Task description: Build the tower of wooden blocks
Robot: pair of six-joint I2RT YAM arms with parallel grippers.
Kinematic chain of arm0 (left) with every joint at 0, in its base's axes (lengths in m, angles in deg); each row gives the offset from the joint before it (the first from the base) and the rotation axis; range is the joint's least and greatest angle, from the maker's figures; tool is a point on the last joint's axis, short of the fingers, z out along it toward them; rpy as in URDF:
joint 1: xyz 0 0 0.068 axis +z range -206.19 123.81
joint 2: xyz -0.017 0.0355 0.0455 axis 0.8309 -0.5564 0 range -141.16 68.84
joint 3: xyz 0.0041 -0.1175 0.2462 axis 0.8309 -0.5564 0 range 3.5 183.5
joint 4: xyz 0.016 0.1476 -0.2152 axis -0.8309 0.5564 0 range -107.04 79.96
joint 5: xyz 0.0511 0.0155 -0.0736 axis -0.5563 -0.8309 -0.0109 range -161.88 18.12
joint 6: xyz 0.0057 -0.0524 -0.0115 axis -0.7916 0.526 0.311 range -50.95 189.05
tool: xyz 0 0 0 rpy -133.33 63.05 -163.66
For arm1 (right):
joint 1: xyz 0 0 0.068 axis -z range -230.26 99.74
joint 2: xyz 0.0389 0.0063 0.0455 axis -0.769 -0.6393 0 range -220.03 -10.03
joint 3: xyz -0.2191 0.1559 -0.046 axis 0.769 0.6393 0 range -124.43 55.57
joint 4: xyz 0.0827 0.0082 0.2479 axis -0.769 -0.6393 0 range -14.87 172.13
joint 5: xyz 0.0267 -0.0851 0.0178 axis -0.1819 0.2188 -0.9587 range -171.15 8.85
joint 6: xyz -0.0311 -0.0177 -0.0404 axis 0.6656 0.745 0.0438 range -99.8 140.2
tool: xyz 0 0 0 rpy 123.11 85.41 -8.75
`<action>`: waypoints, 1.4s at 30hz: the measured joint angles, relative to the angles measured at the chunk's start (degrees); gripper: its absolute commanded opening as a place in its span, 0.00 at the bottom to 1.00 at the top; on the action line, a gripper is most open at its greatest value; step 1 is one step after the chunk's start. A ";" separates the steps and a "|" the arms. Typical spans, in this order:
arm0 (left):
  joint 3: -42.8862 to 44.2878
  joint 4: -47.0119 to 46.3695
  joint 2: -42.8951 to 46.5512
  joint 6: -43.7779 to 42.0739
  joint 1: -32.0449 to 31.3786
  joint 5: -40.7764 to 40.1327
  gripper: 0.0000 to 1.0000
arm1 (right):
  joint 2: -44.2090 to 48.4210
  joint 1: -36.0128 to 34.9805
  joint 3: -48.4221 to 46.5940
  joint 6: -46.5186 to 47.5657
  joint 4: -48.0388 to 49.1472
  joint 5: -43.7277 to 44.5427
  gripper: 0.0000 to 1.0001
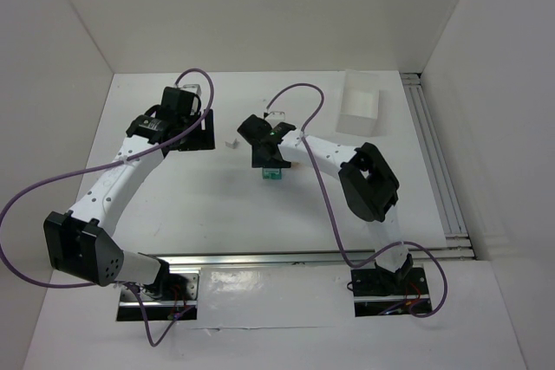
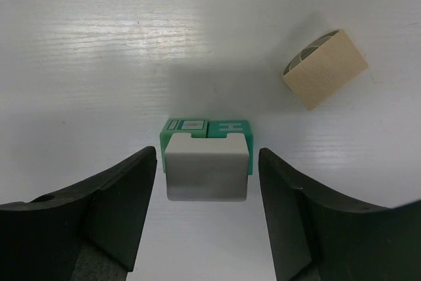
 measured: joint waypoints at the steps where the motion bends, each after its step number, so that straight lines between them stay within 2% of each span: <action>1: 0.00 -0.02 0.00 0.00 0.00 0.00 0.84 | 0.00 0.00 0.00 0.00 -0.02 0.00 0.74; 9: 0.00 -0.02 0.00 0.00 0.00 0.00 0.84 | -0.28 0.00 -3.65 1.07 -1.38 0.22 0.82; 16: -0.24 -0.09 0.00 1.38 0.00 -1.18 0.84 | -1.05 0.37 -11.69 7.91 -0.98 -0.42 0.79; 21: -0.48 0.57 -0.07 5.38 0.59 -5.84 0.84 | -9.44 1.42 -25.05 17.90 0.04 -7.13 0.82; 25: -1.22 0.83 1.84 9.27 3.54 -8.90 0.84 | -17.42 2.29 -34.25 23.47 0.02 -12.09 0.84; 30: -1.86 1.25 6.29 13.18 6.84 -11.10 0.84 | -20.72 4.15 -35.26 25.51 0.72 -18.12 0.85; 35: -1.86 1.29 7.15 13.57 6.91 -11.02 0.84 | -24.11 5.77 -38.73 26.05 1.97 -22.36 0.88; 42: -1.86 1.31 6.99 13.57 6.95 -9.62 0.84 | -26.82 5.95 -40.00 26.10 4.90 -23.76 0.92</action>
